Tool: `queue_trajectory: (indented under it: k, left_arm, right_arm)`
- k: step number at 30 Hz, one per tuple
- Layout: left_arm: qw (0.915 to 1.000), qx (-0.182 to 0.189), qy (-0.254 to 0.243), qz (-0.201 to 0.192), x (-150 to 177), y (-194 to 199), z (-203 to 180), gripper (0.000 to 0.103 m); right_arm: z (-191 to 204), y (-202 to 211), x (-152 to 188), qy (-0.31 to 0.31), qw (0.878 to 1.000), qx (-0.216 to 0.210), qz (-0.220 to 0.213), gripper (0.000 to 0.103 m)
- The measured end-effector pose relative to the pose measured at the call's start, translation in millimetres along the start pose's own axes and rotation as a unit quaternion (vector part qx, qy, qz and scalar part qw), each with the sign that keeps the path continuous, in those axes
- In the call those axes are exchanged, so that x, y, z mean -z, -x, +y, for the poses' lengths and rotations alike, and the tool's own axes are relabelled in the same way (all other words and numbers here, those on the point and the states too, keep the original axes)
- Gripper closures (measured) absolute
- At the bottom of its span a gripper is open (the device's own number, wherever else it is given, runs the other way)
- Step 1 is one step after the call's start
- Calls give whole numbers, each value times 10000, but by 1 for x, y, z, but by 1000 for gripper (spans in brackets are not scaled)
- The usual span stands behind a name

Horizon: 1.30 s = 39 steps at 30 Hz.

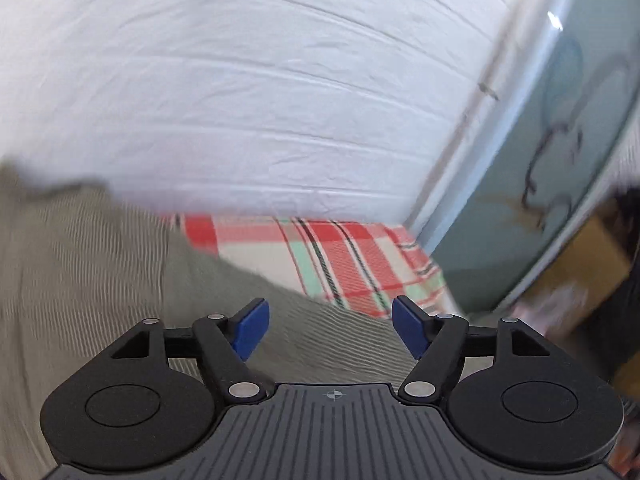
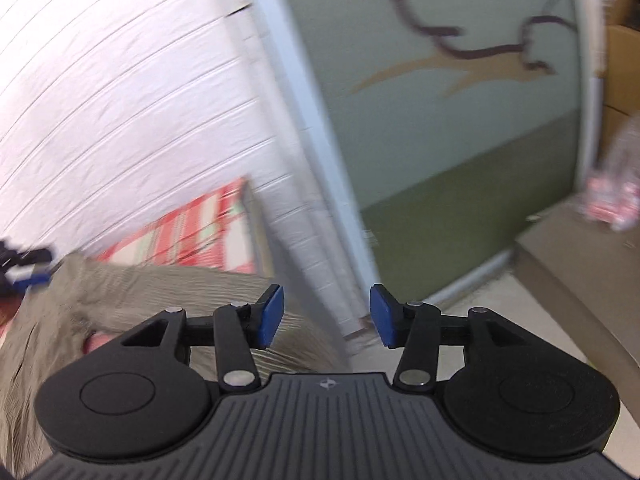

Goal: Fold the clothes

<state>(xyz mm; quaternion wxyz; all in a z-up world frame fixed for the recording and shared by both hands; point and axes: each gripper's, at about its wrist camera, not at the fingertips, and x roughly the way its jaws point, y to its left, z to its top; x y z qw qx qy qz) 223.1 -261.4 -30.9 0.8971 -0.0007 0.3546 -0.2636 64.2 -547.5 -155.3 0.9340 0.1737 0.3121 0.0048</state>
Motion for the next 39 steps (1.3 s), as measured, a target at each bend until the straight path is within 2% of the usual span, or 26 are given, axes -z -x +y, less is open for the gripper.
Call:
queue_trajectory:
  k: [1,3,6,8,11,12,16,18,22,24,25,27,28,29,30,31,32,34,37,39]
  left_arm:
    - [9988,-79,-474,100,-7,-9,-1,22]
    - [9898,-315,-1374,202,-17,-23,-7,22]
    - [9675,-555,-2437,389,-27,-41,-11,22]
    - [9588,-468,-2715,690,-30,-54,-14,22]
    - [9473,-300,-3055,913,-28,-71,-16,22]
    - [9416,-253,-3211,980,-24,-75,-17,22]
    - [9157,-63,-3821,1243,-9,-89,-18,23]
    - [9085,-108,-3989,1241,-4,-98,-15,23]
    - [9146,240,-3805,1345,-6,-105,-6,24]
    - [9108,349,-3863,1412,-2,-108,-7,29]
    - [9097,358,-3886,1420,-1,-109,-7,34]
    - [9147,474,-3737,1465,-2,-110,-6,48]
    - [9177,542,-3642,1493,-4,-111,-5,64]
    - [9203,585,-3554,1527,-5,-112,-4,70]
    - [9208,586,-3539,1530,-5,-113,-5,79]
    - [9199,571,-3575,1506,-4,-113,-7,96]
    - [9199,560,-3593,1471,-3,-112,-9,103]
    - [9226,550,-3560,1379,-1,-110,-10,103]
    - [9336,526,-3349,1162,-5,-105,-8,103]
    - [9405,406,-3240,941,-10,-104,-9,103]
  right_arm:
    - [8,-5,-4,219,9997,-121,63,50]
    - [24,-16,-12,668,9969,-375,187,50]
    - [45,-37,-26,1285,9879,-727,479,50]
    - [59,-53,-35,1702,9792,-882,672,50]
    - [76,-78,-46,2083,9692,-971,885,48]
    - [80,-85,-49,2164,9667,-996,935,45]
    - [92,-107,-56,2403,9581,-1084,1119,42]
    - [95,-115,-57,2518,9530,-1134,1246,42]
    - [97,-127,-55,2642,9459,-1162,1482,42]
    - [95,-131,-53,2639,9433,-1190,1624,44]
    - [94,-132,-52,2634,9418,-1197,1710,45]
    - [93,-136,-50,2642,9399,-1183,1811,51]
    - [92,-136,-48,2649,9392,-1175,1842,55]
    - [92,-135,-48,2655,9397,-1163,1816,58]
    - [92,-132,-49,2660,9405,-1151,1775,66]
    - [92,-130,-50,2665,9413,-1139,1734,78]
    - [92,-128,-50,2670,9420,-1126,1693,100]
    - [93,-124,-51,2680,9435,-1102,1610,100]
    - [93,-118,-53,2694,9455,-1064,1487,100]
    - [93,-118,-56,2625,9517,-943,1285,101]
